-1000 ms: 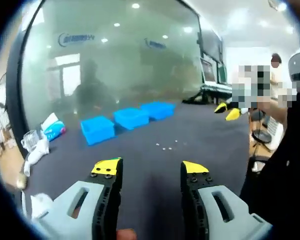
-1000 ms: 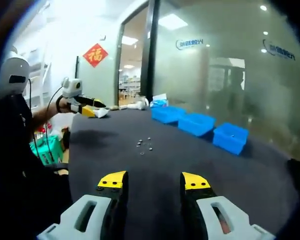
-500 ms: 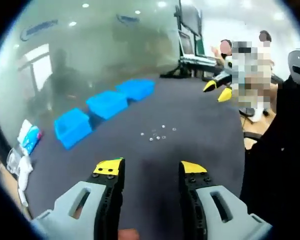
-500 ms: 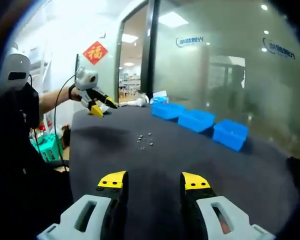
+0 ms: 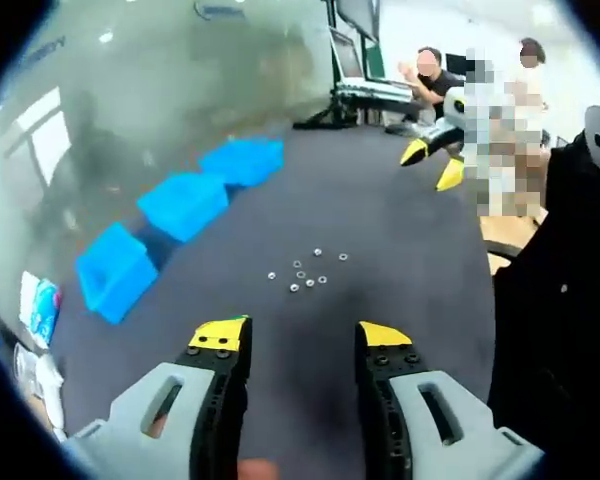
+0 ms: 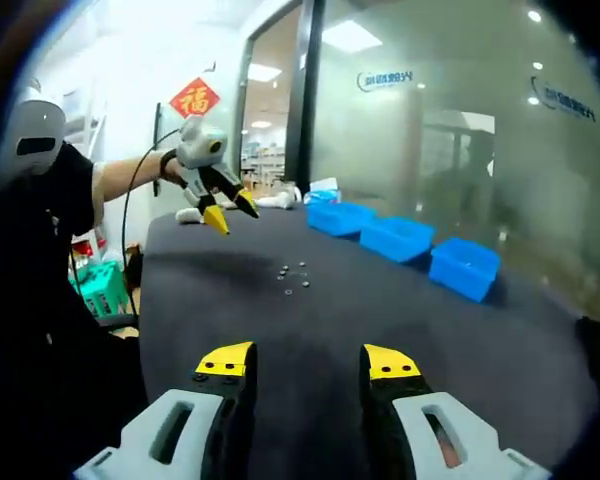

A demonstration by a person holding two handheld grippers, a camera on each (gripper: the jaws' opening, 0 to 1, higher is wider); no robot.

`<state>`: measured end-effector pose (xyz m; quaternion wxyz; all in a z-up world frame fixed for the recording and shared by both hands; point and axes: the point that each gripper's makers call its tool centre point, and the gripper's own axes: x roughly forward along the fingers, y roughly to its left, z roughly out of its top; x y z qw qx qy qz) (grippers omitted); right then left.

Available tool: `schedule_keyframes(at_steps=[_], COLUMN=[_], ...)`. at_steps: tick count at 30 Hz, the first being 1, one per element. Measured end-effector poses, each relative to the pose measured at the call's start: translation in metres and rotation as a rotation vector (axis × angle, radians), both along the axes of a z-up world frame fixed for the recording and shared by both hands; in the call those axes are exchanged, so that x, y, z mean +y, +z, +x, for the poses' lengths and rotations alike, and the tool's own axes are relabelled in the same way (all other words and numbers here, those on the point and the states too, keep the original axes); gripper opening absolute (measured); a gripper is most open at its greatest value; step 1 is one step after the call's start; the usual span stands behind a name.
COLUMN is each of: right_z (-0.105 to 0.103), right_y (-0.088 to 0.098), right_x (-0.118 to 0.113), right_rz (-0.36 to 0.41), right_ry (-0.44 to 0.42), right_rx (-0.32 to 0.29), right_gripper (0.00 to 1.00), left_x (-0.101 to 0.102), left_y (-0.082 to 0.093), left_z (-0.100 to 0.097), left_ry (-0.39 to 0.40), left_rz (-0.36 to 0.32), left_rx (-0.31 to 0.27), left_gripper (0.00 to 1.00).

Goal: Sort the screws, nuts, and washers into the corresponding bins

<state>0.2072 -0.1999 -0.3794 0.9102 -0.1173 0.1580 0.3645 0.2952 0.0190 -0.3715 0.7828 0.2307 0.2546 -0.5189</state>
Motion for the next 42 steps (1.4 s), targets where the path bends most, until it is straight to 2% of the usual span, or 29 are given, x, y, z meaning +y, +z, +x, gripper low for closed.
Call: schedule_keyframes(at_steps=[7, 10, 19, 26, 31, 42], right_z=[0.001, 0.001, 0.002, 0.002, 0.002, 0.000], right_y=[-0.004, -0.006, -0.008, -0.007, -0.006, -0.005], right_x=[0.000, -0.001, 0.003, 0.002, 0.000, 0.003], right_rz=[-0.005, -0.006, -0.012, -0.013, -0.005, 0.004], right_ry=[0.000, -0.001, 0.011, 0.010, 0.000, -0.007], right_rx=[0.004, 0.009, 0.012, 0.010, 0.010, 0.011], right_gripper=[0.37, 0.37, 0.37, 0.37, 0.37, 0.36], left_x=[-0.016, -0.022, -0.039, -0.044, -0.044, -0.050], left_y=[-0.017, -0.023, -0.027, -0.032, -0.035, -0.039], left_z=[0.002, 0.005, 0.011, 0.011, 0.015, 0.016], left_ry=[-0.041, -0.066, -0.126, -0.144, -0.142, -0.167], left_rz=[0.073, 0.125, 0.209, 0.229, 0.263, 0.288], left_rx=[0.056, 0.060, 0.083, 0.119, 0.121, 0.141], left_gripper=[0.38, 0.38, 0.37, 0.35, 0.35, 0.33])
